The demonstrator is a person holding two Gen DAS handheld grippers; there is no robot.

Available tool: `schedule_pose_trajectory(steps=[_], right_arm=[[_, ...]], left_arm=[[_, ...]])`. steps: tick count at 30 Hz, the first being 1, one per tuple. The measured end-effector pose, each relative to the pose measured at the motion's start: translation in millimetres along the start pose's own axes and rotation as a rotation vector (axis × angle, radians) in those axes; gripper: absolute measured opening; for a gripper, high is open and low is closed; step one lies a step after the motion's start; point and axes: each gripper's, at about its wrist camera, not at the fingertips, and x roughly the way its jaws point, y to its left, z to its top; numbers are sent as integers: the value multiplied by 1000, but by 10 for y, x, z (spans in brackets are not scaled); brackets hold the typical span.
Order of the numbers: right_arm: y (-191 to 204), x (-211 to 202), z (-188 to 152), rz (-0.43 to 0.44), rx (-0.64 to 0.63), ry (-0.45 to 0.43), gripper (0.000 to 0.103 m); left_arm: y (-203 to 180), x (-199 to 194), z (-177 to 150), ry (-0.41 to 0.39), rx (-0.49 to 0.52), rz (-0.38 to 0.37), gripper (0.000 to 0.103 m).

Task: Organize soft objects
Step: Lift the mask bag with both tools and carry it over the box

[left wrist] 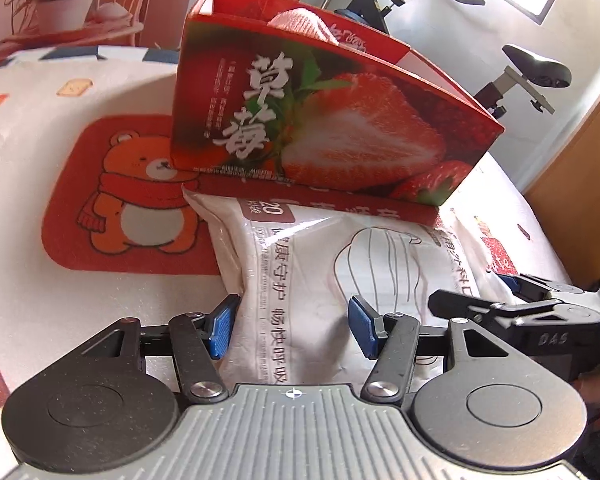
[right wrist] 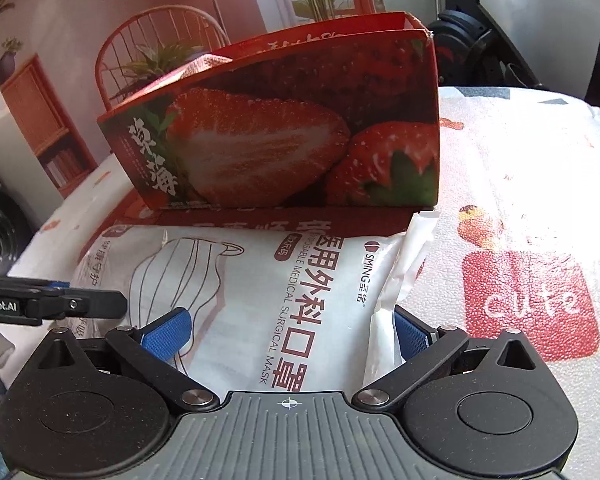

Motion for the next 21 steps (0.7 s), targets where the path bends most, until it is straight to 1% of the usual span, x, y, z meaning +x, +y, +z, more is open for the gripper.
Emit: schedule_pose_trajectory(steps=[2, 4, 8, 12, 14, 18, 21], right_arm=[[-27, -65, 11, 18, 29, -22, 97], [-33, -171, 54, 27, 32, -64, 95], [31, -421, 265, 46, -8, -160, 95], [146, -660, 637, 43, -102, -261, 95], [184, -704, 873, 26, -145, -287, 95], [170, -701, 1330, -18, -201, -333, 95], [139, -617, 1598, -56, -226, -371, 95]], left_arm=[[-15, -71, 19, -29, 3, -6, 60], [-26, -171, 53, -68, 6, -22, 60], [-83, -421, 213, -160, 41, -52, 60], [-165, -619, 462, -249, 85, -73, 61], [-193, -659, 637, -281, 101, -80, 61], [-254, -592, 1047, -326, 125, -94, 61], [-347, -470, 1352, -360, 155, -85, 61]])
